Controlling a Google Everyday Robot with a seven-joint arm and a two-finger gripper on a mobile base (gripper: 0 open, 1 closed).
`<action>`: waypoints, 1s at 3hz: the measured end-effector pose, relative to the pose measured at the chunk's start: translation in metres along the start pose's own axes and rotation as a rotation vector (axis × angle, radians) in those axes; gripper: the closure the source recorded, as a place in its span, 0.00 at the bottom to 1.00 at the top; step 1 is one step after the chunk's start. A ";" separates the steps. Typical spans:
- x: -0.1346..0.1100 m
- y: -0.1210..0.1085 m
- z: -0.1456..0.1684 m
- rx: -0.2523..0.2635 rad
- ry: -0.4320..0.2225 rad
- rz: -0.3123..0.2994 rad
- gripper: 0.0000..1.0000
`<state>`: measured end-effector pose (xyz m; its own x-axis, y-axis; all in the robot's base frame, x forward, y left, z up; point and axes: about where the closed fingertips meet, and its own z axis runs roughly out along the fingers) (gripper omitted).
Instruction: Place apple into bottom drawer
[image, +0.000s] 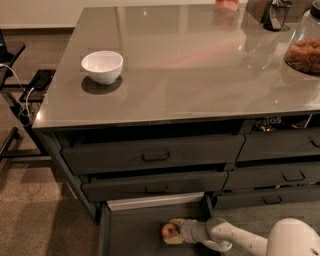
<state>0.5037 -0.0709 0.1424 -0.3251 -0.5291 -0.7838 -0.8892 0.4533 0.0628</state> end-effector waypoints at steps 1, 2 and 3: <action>0.000 0.000 0.000 0.000 0.000 0.000 0.40; 0.000 0.000 0.000 0.000 0.000 0.000 0.16; 0.000 0.000 0.000 0.000 0.000 0.000 0.00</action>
Offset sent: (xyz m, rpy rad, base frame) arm 0.0000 0.0000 0.0000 0.0000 0.0000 0.0000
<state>0.5036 -0.0707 0.1424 -0.3251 -0.5290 -0.7839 -0.8892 0.4531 0.0630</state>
